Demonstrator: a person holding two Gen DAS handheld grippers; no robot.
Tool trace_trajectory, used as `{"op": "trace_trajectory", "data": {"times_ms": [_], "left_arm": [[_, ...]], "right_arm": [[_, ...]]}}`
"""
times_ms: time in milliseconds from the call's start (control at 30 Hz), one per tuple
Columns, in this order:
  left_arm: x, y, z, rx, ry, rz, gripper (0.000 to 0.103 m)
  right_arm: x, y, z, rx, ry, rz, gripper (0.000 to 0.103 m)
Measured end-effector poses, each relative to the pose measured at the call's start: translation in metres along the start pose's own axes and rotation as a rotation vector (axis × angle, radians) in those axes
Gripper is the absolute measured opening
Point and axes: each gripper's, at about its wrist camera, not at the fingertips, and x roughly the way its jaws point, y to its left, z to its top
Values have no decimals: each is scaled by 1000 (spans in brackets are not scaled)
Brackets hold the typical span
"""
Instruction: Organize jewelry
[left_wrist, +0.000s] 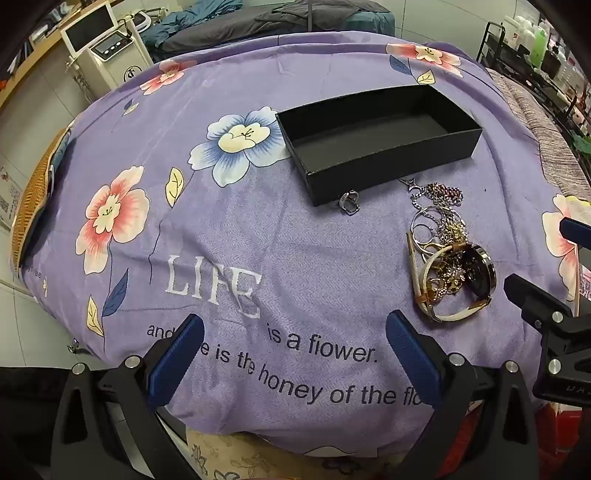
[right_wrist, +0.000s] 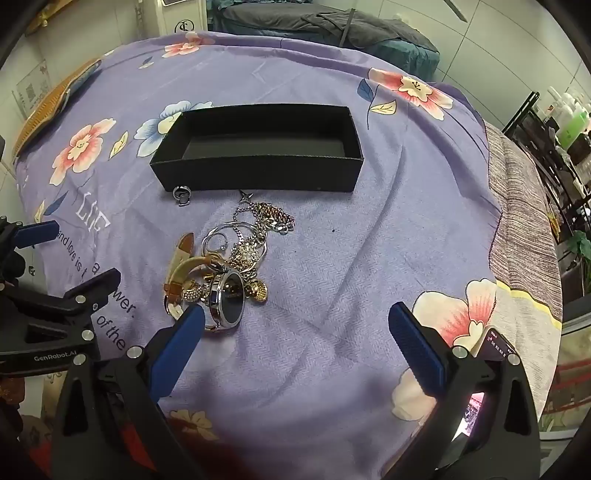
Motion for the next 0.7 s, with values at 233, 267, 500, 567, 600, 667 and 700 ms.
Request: {"op": "trace_trajectory", "data": {"times_ms": [233,267,500,567,600,667,700], "left_arm": [[0,-2,0,4,-4,5,97],[0,-2,0,5,-7,6,97],[-1,-4,-1,5,-3,1,97],[-1,-5,0,6,-3,0,97],[0,-4,-2,2,-5,-3,97],[0,-5,-3,2,-5,-7,97],[1,-6,-3,3,-4,-13,97]], "right_arm": [[0,0,0,0,-4,-2,98],[0,0,0,0,-5,-2,98],[2,2,1,0,-4,1,98],[2,1,1,2,-7,2,98],[1,1,1,4,-8,4,98],[1,-2,-1,8,-12,10,98],[0,-2,-1,9,-13,10,98]]}}
